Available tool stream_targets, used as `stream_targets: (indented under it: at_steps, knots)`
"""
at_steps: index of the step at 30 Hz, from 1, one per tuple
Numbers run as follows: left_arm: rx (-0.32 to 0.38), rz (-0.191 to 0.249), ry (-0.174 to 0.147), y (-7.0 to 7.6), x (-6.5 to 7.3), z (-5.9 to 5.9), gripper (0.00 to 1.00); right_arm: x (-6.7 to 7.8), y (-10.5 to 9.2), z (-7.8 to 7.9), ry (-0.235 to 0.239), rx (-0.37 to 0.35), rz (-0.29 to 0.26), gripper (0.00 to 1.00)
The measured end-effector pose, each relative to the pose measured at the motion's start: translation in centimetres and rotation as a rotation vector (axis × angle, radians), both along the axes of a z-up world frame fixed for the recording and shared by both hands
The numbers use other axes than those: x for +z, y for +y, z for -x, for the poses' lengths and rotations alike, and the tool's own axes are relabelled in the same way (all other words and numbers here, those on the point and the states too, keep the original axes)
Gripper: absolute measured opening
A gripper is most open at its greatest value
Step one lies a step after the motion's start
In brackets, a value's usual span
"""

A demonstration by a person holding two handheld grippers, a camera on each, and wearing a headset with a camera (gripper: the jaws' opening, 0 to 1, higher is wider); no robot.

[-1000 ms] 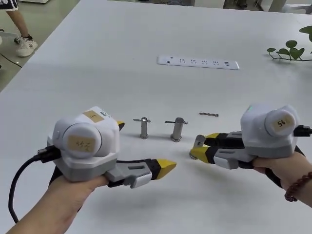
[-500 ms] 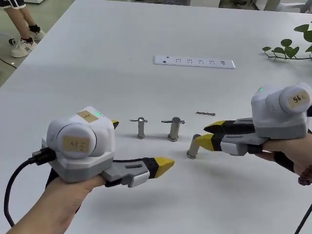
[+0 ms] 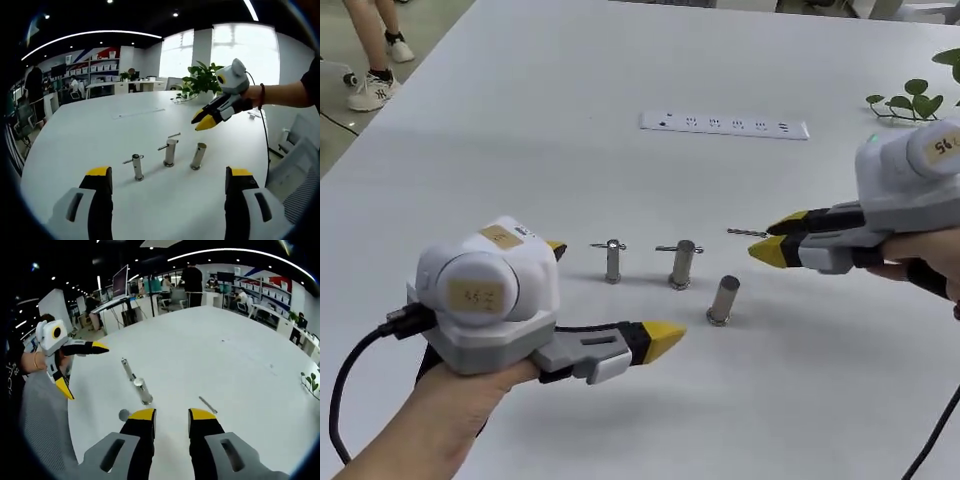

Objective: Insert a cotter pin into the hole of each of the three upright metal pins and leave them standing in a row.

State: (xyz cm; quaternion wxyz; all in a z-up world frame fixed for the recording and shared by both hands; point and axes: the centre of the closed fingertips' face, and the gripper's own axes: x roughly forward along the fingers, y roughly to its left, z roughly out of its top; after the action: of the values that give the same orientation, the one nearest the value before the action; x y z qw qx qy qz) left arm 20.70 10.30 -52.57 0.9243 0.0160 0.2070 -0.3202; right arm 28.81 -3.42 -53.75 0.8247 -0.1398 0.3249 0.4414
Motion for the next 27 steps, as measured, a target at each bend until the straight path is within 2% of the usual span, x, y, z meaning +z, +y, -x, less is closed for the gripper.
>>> stream_targets:
  at_steps: [2, 6, 12, 13, 17, 24, 27]
  knots:
    - [-0.002, -0.007, 0.000, 0.0, -0.1, 0.0, 0.93, -0.5, -0.5, -0.6, 0.006, 0.012, 0.041, 0.21]
    - [0.002, -0.007, 0.000, 0.0, -0.1, 0.0, 0.94, -1.4, -0.9, -1.8, 0.017, 0.028, 0.082, 0.21]
    - [-0.005, -0.023, -0.002, 0.0, -0.3, 0.0, 0.95, -2.9, -1.3, -2.9, 0.024, 0.067, 0.171, 0.20]
    - [-0.006, -0.026, -0.010, 0.0, -0.2, -0.1, 0.95, -3.1, -1.3, -3.1, 0.033, 0.071, 0.183, 0.20]
    - [-0.007, -0.025, -0.017, -0.1, -0.1, -0.1, 0.95, -3.8, -1.3, -4.0, 0.020, 0.097, 0.234, 0.17]
    - [0.002, -0.035, -0.006, 0.3, -0.3, -0.3, 0.93, -4.8, -1.3, -5.6, 0.025, 0.087, 0.274, 0.16]
    - [0.006, -0.044, -0.002, 0.5, -0.5, -0.3, 0.92, -5.4, -1.4, -6.0, 0.052, 0.076, 0.271, 0.15]
